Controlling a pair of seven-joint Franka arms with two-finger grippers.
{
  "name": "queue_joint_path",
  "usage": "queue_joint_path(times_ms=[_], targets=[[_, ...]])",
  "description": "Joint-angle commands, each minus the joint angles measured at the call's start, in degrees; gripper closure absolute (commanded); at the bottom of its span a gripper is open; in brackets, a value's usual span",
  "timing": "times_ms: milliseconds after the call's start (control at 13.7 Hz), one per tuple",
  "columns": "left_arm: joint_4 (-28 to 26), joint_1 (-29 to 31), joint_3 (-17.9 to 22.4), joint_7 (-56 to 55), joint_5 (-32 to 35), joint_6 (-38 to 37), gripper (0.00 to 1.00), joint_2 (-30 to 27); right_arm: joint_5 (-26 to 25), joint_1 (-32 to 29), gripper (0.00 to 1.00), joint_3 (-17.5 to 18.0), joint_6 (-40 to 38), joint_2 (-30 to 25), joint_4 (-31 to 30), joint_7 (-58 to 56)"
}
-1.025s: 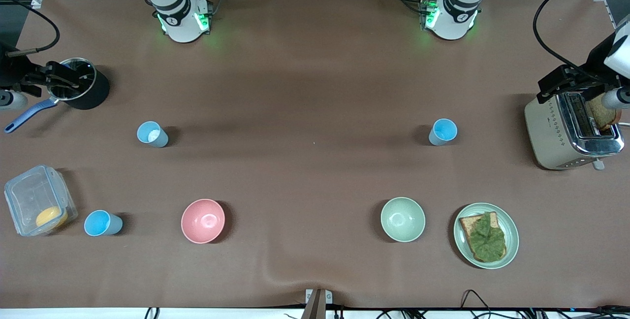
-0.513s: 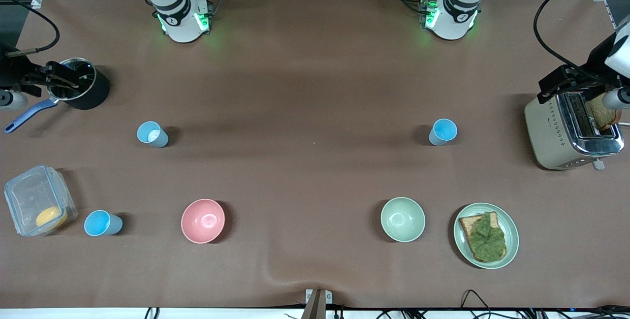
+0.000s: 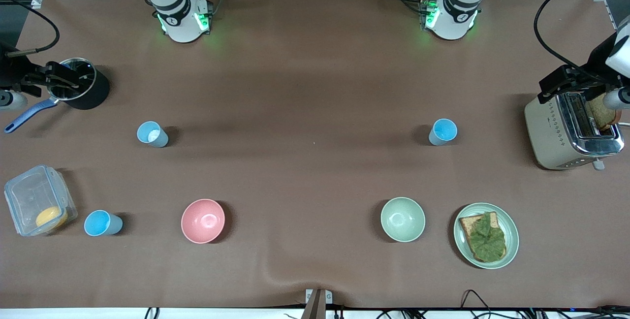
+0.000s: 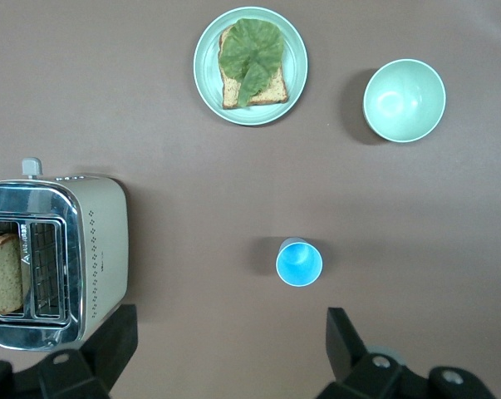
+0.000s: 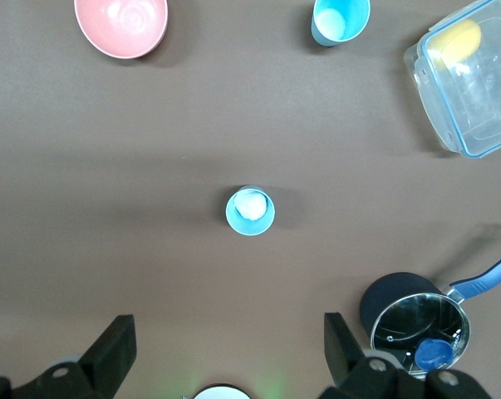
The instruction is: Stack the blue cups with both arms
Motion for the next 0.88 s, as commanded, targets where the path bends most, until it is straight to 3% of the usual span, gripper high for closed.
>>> queue_joint_path(times_ms=[0, 806], targets=[[1.1, 0.2, -0.2, -1.2, 0.4, -1.3, 0.0, 0.3, -0.5, 0.5, 0.0, -0.4, -1.1, 0.8, 1.6, 1.0], [1.1, 0.1, -0.2, -1.2, 0.4, -1.3, 0.0, 0.3, -0.5, 0.2, 0.0, -0.4, -1.0, 1.5, 1.6, 1.0]])
